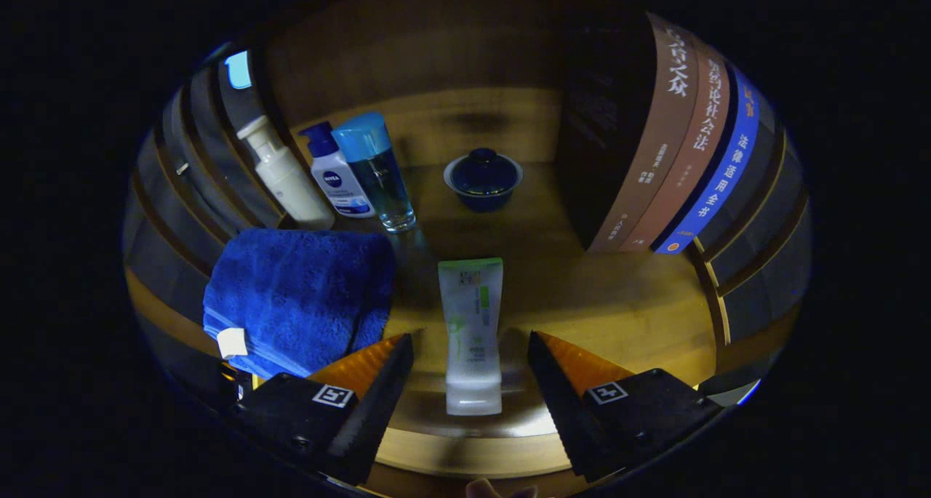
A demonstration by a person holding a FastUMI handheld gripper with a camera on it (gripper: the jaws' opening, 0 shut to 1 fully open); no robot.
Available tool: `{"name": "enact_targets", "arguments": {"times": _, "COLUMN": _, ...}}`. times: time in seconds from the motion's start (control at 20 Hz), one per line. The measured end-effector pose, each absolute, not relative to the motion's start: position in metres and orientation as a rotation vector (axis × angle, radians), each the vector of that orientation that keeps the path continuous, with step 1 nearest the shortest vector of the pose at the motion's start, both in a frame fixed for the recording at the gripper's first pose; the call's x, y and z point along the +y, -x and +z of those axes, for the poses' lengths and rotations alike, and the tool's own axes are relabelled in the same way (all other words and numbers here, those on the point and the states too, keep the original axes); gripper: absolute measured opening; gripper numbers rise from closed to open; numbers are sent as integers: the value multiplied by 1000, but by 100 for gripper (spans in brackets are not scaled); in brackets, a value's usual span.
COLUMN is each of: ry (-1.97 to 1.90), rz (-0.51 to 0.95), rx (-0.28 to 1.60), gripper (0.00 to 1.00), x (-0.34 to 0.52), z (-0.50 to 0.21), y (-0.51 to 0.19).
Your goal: Pull open the drawer, take out the items inside it, and place them on the countertop above the cabinet.
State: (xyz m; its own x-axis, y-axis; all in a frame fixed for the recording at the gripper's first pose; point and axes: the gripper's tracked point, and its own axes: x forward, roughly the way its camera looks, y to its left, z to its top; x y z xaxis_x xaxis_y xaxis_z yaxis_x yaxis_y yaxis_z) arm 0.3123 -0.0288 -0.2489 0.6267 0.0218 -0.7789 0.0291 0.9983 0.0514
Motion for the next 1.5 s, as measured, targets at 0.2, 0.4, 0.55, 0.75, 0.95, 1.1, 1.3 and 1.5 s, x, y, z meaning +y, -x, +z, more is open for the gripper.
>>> {"name": "enact_targets", "arguments": {"times": 0.2, "ry": -85, "rz": -3, "rx": 763, "gripper": 100, "x": -27, "z": -221, "y": -300}}
{"name": "enact_targets", "arguments": {"times": 0.4, "ry": -55, "rz": 7, "rx": 636, "gripper": 100, "x": -23, "z": -191, "y": -279}}
{"name": "enact_targets", "arguments": {"times": 0.55, "ry": -48, "rz": 20, "rx": 532, "gripper": 100, "x": -15, "z": -165, "y": -256}}
{"name": "enact_targets", "arguments": {"times": 0.75, "ry": -40, "rz": 26, "rx": 382, "gripper": 100, "x": -8, "z": -129, "y": -219}}
{"name": "enact_targets", "arguments": {"times": 0.95, "ry": -25, "rz": 8, "rx": 272, "gripper": 100, "x": -5, "z": -104, "y": -172}}
{"name": "enact_targets", "arguments": {"times": 1.1, "ry": -58, "rz": 3, "rx": 204, "gripper": 100, "x": -1, "z": -96, "y": -137}}
{"name": "enact_targets", "arguments": {"times": 1.3, "ry": -25, "rz": -37, "rx": 101, "gripper": 99, "x": 2, "z": -108, "y": -89}}
{"name": "enact_targets", "arguments": {"times": 1.5, "ry": -45, "rz": -69, "rx": 50, "gripper": 99, "x": 6, "z": -142, "y": -53}}
